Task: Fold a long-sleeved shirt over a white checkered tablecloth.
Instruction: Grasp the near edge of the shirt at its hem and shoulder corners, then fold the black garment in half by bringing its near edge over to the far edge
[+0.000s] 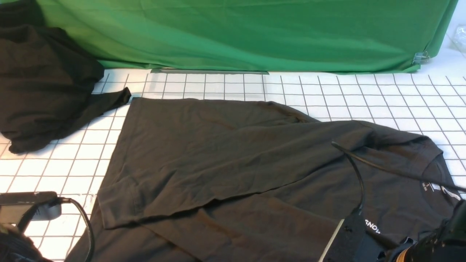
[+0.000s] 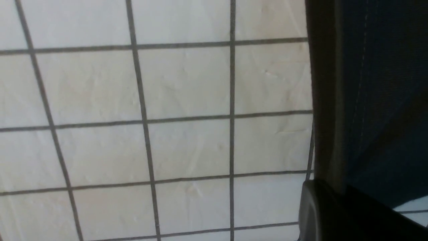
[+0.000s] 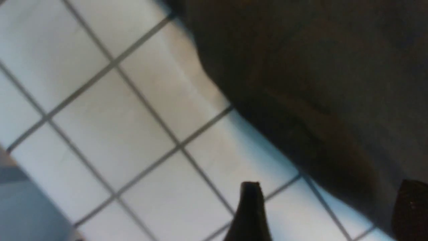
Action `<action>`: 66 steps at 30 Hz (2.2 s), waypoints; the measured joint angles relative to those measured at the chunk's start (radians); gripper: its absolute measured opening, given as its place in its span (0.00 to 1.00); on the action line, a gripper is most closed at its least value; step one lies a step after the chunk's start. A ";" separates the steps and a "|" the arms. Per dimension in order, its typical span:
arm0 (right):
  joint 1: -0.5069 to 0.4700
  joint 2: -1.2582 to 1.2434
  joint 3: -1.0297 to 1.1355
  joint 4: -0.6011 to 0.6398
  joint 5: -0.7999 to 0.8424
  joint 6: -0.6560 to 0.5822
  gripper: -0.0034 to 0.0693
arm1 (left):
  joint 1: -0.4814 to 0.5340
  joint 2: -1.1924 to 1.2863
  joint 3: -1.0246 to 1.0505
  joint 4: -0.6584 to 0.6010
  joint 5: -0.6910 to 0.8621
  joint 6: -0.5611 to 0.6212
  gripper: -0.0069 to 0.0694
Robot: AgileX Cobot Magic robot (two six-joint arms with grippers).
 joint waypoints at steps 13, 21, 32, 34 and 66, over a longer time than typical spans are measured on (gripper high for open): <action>0.007 0.155 0.009 -0.021 -0.140 0.016 0.68 | 0.000 0.000 0.000 -0.006 -0.014 0.000 0.10; 0.034 0.140 0.002 -0.070 -0.088 0.037 0.10 | 0.000 -0.076 0.000 -0.059 0.075 0.015 0.10; -0.025 -0.040 -0.098 -0.054 0.122 0.082 0.09 | 0.000 -0.167 -0.219 -0.014 0.099 -0.073 0.10; -0.101 -0.031 -0.169 -0.056 0.128 0.019 0.09 | 0.000 -0.097 -0.310 0.018 0.074 -0.092 0.10; -0.463 0.861 -1.194 -0.065 0.040 -0.211 0.28 | 0.161 1.125 -1.453 -0.073 -0.030 -0.087 0.12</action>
